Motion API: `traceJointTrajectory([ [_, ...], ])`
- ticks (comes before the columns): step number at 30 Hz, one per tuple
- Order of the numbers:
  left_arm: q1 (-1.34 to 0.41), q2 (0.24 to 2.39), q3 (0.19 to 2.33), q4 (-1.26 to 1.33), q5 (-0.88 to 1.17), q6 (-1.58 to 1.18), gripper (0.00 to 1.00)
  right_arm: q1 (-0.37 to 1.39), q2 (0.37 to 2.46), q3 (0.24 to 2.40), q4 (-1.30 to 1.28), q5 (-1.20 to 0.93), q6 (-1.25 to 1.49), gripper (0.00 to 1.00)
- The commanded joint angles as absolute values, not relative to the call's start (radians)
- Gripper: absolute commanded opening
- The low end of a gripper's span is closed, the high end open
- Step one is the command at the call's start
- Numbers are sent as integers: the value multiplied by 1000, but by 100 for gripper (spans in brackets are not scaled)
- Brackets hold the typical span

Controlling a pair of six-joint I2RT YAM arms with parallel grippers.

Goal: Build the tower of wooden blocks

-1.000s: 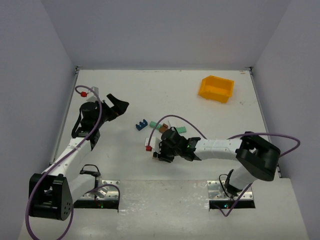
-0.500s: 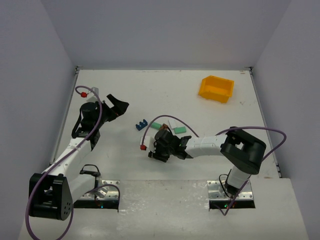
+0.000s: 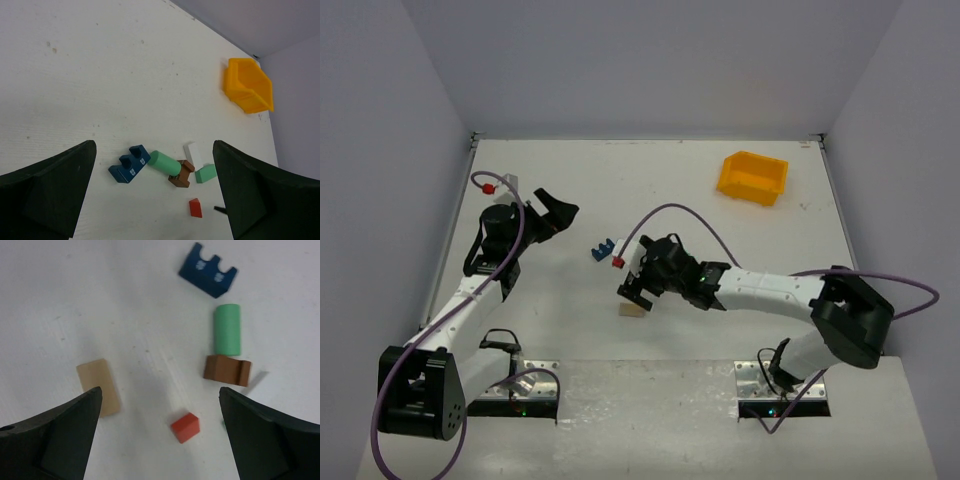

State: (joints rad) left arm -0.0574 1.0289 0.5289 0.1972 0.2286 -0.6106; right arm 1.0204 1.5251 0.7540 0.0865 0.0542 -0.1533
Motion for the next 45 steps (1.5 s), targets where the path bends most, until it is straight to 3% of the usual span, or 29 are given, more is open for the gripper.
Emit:
traceJointTrajectory([
  [1,-49,1035,529,255,258,-604,100,847,1405,747,88,-1,-46,99],
  [9,-51,1051,528,278,282,-606,100,574,1331,629,98,-354,-276,99],
  [19,-51,1062,534,273,275,-592,100,372,1564,753,12,-589,-516,99],
  [30,-51,1083,537,280,276,-583,100,373,1696,831,-27,-597,-495,89],
  [38,-51,1088,538,279,276,-579,100,422,1766,882,-114,-464,-497,86],
  [41,-51,1085,538,279,275,-578,100,436,1795,901,-133,-407,-494,75],
  [45,-51,1084,538,283,285,-571,100,456,1822,916,-143,-343,-480,51],
])
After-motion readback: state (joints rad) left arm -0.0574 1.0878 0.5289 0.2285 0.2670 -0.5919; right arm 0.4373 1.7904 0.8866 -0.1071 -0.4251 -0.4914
